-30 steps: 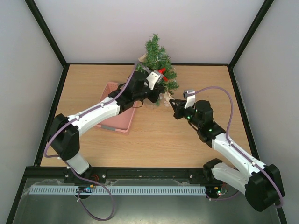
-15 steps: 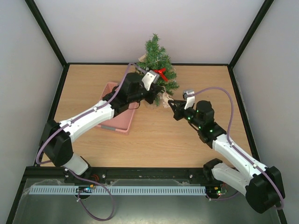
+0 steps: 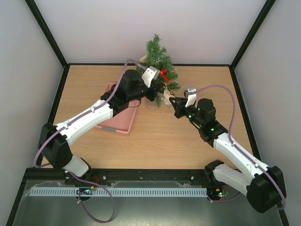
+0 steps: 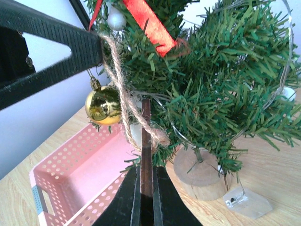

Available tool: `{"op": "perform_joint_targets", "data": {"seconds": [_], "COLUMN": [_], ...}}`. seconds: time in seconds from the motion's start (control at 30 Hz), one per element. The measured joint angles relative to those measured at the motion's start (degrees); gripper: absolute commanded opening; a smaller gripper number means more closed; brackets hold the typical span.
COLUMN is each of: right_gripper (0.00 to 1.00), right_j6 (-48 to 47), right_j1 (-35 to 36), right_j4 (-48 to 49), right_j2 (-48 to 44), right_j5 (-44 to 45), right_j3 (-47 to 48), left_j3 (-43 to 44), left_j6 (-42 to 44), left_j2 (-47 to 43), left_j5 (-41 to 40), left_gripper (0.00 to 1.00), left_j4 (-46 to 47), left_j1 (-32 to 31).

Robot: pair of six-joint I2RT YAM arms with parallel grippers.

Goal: Decorate the small christmas tree
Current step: Hang the decoration item on the Christmas tree.

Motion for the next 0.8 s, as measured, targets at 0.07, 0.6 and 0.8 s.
{"op": "perform_joint_targets", "data": {"seconds": [0.07,0.6,0.8], "right_gripper": [0.02,0.02,0.02], "right_j6": [0.00,-0.22,-0.42], "right_j1": [0.00,0.00,0.00], "right_j4": [0.04,-0.48,-0.59], "right_j2": [0.39,2.47,3.48], "right_j5": [0.39,3.23,3.06], "right_j3": [0.52,3.04,3.69], "left_j3": [1.55,5.88,5.88], "left_j6": [0.22,1.14,1.20], "left_j2": [0.39,3.76,3.85], "left_j5": [-0.24,-0.83,-1.60], "left_gripper": [0.02,0.05,0.25], "left_j4": [-0.33,-2.27,-2.97], "left_j1": [0.00,0.00,0.00]}}
